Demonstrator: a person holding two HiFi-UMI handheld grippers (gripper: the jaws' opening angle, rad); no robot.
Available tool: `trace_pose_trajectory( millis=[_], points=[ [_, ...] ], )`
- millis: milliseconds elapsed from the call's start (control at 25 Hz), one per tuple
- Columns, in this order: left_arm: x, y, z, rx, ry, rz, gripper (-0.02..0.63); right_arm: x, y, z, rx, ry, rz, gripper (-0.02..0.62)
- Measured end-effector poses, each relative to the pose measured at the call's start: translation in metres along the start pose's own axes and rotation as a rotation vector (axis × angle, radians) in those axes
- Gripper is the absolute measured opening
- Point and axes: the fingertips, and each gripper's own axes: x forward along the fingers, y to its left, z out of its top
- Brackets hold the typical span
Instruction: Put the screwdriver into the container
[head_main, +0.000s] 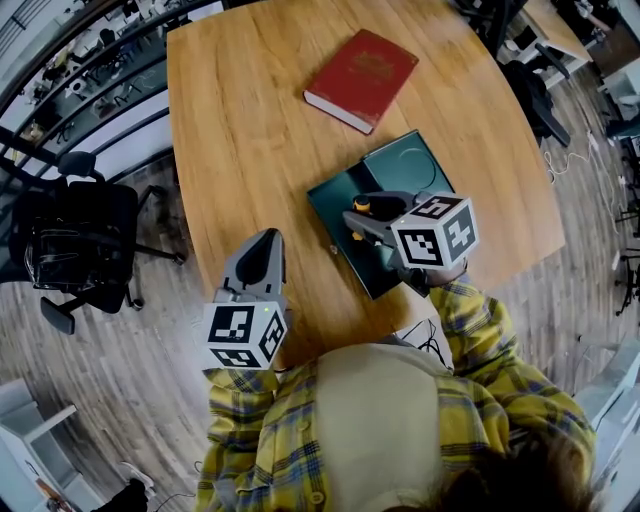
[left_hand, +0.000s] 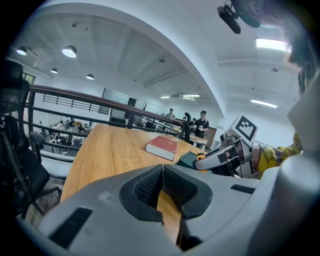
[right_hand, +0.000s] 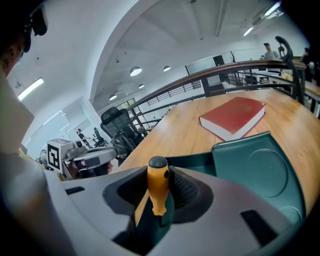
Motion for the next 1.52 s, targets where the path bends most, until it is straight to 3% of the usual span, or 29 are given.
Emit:
trace_pose_trajectory(
  millis=[600,840,1520],
  points=[
    [0.012,0.005,0.001,-0.02,-0.021,-0.008,0.011,0.026,-0.012,0.005,0.03,0.017,-0.066,0.179],
    [0.012,0.011,-0.002,-0.038,-0.027,0.001,0.011,0.038,-0.023,-0.006,-0.049,0.091,-0.185,0.179],
    [0.014,0.018,-0.008,-0.027,-0.02,0.007,0.011,0.059,-0.031,-0.02,-0.092,0.171,-0.266,0.179]
  ],
)
